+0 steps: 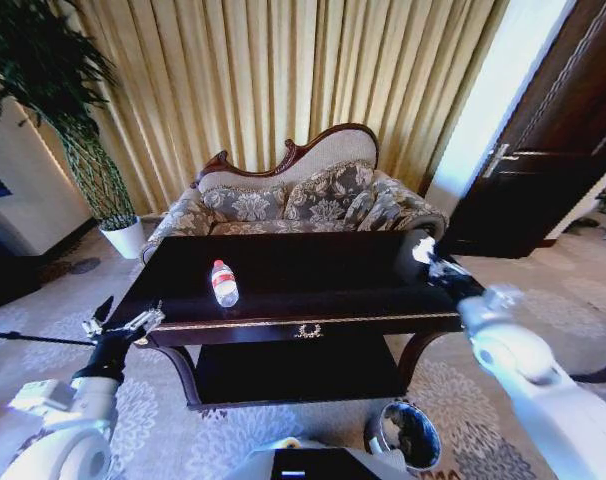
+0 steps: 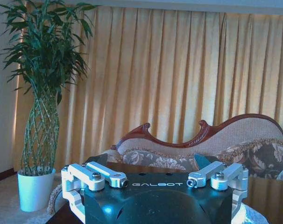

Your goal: Move to the front of the table and place the trash on the table into the trash bin.

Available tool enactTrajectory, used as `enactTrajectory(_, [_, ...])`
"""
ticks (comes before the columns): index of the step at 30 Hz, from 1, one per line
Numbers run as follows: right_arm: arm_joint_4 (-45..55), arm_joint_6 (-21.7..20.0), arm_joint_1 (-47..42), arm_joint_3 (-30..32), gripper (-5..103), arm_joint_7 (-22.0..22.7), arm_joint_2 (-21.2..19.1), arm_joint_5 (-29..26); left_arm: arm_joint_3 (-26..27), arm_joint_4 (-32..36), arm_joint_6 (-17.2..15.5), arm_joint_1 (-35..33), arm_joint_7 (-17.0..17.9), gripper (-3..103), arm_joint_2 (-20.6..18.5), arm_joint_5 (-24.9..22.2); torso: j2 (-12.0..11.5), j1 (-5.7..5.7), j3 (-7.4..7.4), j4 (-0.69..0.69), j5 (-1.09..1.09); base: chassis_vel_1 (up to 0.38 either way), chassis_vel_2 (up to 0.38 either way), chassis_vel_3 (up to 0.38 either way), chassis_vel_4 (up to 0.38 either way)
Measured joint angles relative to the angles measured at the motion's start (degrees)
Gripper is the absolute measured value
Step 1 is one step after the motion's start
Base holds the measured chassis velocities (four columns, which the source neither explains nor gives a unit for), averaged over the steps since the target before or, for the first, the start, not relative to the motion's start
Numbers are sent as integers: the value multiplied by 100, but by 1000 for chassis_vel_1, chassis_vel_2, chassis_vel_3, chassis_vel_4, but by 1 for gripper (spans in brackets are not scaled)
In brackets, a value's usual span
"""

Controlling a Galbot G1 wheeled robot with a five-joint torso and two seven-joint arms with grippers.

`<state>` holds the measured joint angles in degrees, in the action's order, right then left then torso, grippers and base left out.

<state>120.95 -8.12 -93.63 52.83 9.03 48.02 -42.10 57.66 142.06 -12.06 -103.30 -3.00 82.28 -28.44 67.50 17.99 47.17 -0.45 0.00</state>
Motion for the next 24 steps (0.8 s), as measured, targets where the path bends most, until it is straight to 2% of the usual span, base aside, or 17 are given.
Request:
enactTrajectory(3, [291,214,-515,307,0,-25,225,-1,16,-8,31,-40,-22,100,9,-2,0,0,0,3,0,0,0,0,0])
enactTrajectory(9, [761,321,-884,414,0,-35,452,-25,17,-52,57,-44,-34,100,19,0,0,1,0,2,0,0,0,0,0])
enactTrajectory(16, [1358,234,-972,59,0,-60,665,39,50,-40,62,-81,-96,100,-3,-9,0,1,0,2,-1,0,0,0,0])
enactTrajectory(24, [1412,163,-932,-203,0,-62,712,293,42,-7,21,-78,-125,100,4,-21,-1,1,1,2,0,0,0,0,0])
